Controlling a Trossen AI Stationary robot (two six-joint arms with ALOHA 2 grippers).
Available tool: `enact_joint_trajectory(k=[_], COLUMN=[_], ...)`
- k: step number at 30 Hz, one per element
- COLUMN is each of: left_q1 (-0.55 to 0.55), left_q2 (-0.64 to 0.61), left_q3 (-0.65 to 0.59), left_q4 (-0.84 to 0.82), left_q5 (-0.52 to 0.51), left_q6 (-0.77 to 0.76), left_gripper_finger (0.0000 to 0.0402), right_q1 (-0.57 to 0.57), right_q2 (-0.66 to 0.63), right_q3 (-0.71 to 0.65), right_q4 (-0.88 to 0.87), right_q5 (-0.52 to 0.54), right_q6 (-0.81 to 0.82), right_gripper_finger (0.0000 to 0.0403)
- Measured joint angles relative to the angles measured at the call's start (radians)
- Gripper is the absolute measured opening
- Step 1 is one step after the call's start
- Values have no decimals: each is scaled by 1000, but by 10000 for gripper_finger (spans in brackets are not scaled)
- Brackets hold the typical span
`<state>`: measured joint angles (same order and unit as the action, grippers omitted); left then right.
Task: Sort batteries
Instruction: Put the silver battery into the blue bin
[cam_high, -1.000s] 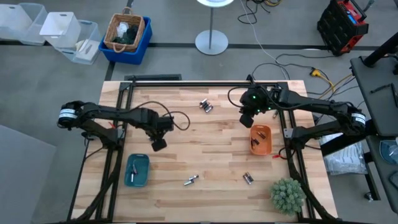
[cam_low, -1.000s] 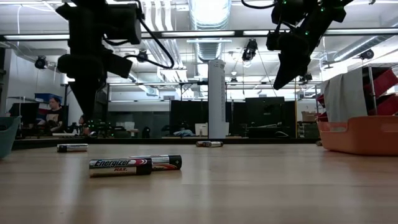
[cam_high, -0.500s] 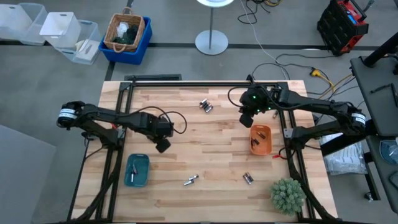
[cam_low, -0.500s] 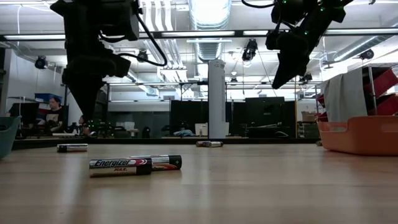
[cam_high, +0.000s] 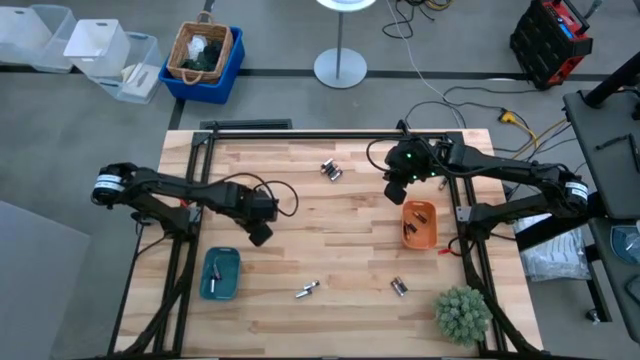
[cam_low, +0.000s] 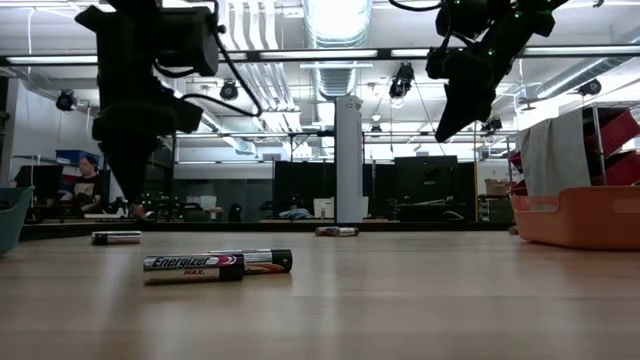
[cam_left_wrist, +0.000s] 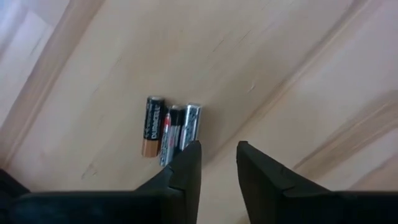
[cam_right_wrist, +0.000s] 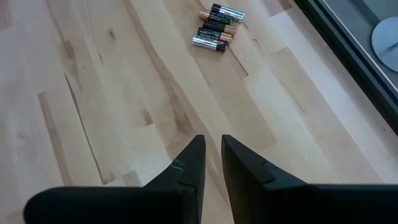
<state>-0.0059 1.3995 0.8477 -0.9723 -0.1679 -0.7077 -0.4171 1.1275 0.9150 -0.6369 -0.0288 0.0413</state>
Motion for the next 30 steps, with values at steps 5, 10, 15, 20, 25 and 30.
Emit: enact_joint_trajectory(k=[5,10,15,20,25,30], left_q1=[0,0,-1,-1,-1,-1], left_q2=[0,5,30,62,81,89], left_q3=[-8,-8,-8,-9,-9,-9], left_q4=[5,9,20,20,22,23], left_q5=[1,18,21,21,21,20], left_q6=[-11,-17,-8,8,18,18], left_gripper_finger=[87,88,88,88,88,88], right_q1=[0,0,0,0,0,0], right_q2=[0,0,0,0,0,0], right_q3=[0,0,0,0,0,0], right_q4=[16,30,34,37,37,38], right_q5=[0,0,0,0,0,0], right_q6=[1,3,3,4,10,10], right_gripper_finger=[48,47,43,49,46,45])
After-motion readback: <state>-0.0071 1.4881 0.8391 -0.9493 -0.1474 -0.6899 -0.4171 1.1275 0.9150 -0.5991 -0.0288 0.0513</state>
